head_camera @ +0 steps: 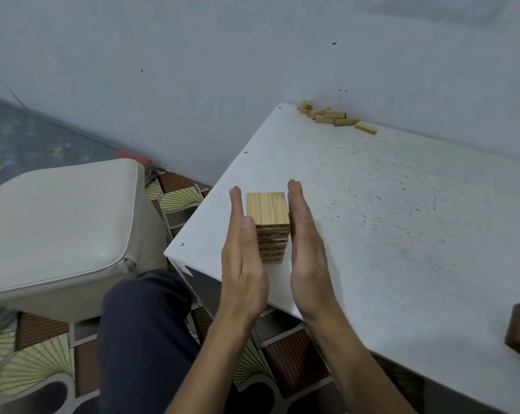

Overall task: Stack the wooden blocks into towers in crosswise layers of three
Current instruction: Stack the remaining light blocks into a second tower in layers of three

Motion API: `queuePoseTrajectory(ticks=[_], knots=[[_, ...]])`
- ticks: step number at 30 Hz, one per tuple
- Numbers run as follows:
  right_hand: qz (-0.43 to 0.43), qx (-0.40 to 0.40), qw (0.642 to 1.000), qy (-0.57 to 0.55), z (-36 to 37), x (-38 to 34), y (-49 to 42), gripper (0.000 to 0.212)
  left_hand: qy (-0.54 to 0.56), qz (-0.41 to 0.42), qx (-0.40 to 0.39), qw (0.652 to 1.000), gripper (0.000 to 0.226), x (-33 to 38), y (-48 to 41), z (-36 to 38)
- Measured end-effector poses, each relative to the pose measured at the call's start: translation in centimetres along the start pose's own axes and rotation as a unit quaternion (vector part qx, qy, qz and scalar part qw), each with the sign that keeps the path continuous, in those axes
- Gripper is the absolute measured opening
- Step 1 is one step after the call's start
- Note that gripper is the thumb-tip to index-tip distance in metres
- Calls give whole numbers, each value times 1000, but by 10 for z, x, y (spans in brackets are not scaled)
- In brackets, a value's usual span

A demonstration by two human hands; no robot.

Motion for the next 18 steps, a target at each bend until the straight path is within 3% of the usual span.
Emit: queuePoseTrajectory(ticks=[3,18], knots=[[-2,-9,1000,2,1,0,1,55,-3,6,-3,1000,58,0,0,1],[-14,-15,1000,-12,5,5,2,57,40,3,-7,999,58,-3,0,4]])
Point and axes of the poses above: each hand's wrist, its own y-axis away from the middle knuckle, its own z-axis out of the palm, x = y × z, the point moved 5 cm from there along -y, towards the middle knuckle, and after that the axes turned 2 degrees about -z, right-handed, at the moved point
